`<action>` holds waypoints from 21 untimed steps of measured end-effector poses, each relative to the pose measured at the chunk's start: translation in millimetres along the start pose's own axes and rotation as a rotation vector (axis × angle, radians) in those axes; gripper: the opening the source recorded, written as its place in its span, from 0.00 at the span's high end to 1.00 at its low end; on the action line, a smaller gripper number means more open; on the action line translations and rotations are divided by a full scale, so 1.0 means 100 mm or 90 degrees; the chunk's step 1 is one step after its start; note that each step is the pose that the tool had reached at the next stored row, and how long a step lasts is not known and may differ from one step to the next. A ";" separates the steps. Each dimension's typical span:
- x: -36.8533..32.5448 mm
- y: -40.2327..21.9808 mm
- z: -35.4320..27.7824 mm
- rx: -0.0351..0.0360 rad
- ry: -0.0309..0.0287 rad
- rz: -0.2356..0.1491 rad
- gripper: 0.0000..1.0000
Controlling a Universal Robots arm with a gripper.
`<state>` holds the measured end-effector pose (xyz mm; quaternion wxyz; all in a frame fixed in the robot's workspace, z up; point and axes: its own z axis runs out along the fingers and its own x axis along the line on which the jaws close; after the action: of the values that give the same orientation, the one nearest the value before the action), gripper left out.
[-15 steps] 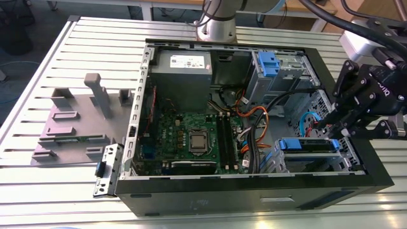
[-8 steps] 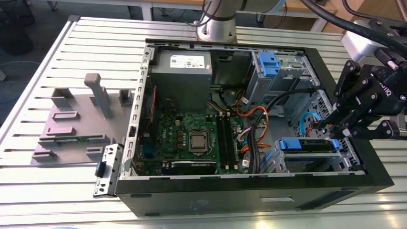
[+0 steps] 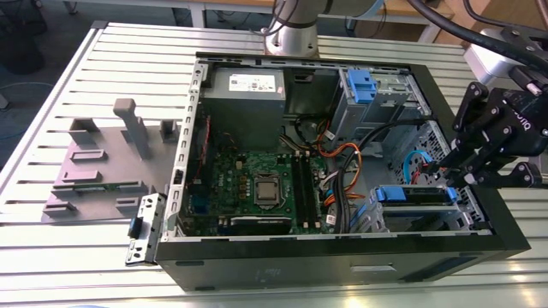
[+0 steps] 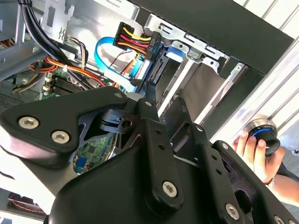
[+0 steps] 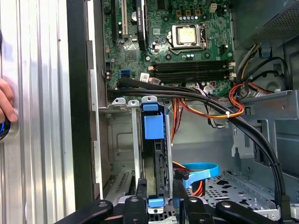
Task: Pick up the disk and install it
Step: 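Insert the disk into the insertion slot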
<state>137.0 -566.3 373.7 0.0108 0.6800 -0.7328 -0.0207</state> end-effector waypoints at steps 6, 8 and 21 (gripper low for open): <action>-0.001 -0.011 0.003 0.0000 0.0000 0.000 0.64; -0.001 -0.015 0.005 0.0000 0.0001 0.000 0.64; -0.045 -0.063 0.033 0.0000 -0.0002 0.000 0.64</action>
<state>143.5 -562.2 370.2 0.0107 0.6800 -0.7328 -0.0208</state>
